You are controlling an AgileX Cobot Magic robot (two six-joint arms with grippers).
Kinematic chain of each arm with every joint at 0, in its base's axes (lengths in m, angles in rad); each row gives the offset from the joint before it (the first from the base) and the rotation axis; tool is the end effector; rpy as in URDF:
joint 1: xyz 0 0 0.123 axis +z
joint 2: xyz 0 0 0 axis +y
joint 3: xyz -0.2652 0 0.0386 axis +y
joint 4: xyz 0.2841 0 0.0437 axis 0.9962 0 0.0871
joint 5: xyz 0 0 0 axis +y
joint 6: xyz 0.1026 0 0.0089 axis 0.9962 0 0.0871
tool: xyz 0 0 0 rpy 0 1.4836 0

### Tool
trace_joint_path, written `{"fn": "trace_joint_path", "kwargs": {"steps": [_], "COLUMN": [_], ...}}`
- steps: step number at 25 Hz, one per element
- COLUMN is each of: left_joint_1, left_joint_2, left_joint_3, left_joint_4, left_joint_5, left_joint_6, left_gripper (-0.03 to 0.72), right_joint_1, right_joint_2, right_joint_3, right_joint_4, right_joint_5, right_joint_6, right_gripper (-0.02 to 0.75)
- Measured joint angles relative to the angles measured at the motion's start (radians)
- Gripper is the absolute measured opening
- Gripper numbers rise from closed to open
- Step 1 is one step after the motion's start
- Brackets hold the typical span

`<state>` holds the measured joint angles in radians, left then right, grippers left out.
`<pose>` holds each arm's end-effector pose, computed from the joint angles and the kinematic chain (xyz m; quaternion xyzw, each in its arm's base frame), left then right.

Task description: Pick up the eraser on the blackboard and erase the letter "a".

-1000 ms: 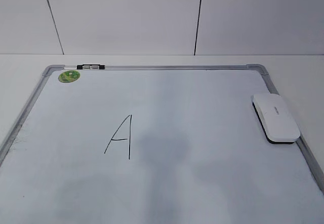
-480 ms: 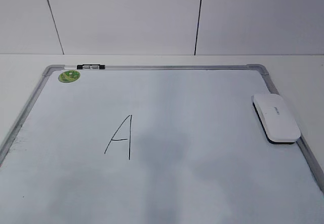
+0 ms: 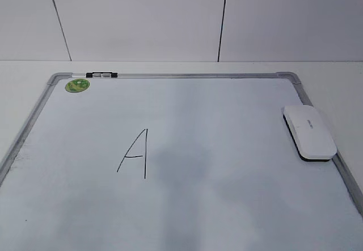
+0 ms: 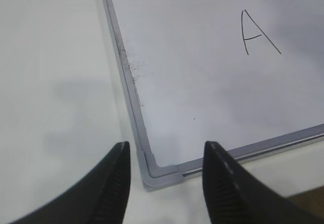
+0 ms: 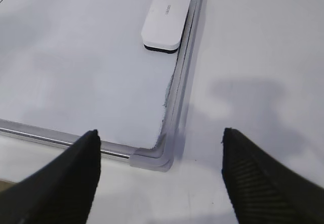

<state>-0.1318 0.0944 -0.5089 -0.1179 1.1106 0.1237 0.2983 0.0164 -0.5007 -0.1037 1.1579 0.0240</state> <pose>0.0642 -0.0195 0.2824 0.1140 0.8776 -0.0608 0.4616 0.0526 0.0060 0.2803 -0.1163 0.8724 0.0247 0.4741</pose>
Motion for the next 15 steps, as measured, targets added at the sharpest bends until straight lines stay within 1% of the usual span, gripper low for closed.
{"fn": "trace_joint_path", "kwargs": {"steps": [9, 15], "left_joint_1": [0.000, 0.000], "left_joint_2": [-0.001, -0.042], "left_joint_3": [0.000, 0.000], "left_joint_4": [0.000, 0.000], "left_joint_5": [-0.002, -0.002], "left_joint_6": [0.000, 0.000], "left_gripper": [0.295, 0.264], "right_joint_1": [0.000, 0.000], "right_joint_2": [0.000, -0.029], "right_joint_3": [0.000, 0.000], "right_joint_4": [0.000, 0.000], "right_joint_5": [-0.003, -0.005], "right_joint_6": [0.000, -0.002], "right_gripper": [0.593, 0.592]}}
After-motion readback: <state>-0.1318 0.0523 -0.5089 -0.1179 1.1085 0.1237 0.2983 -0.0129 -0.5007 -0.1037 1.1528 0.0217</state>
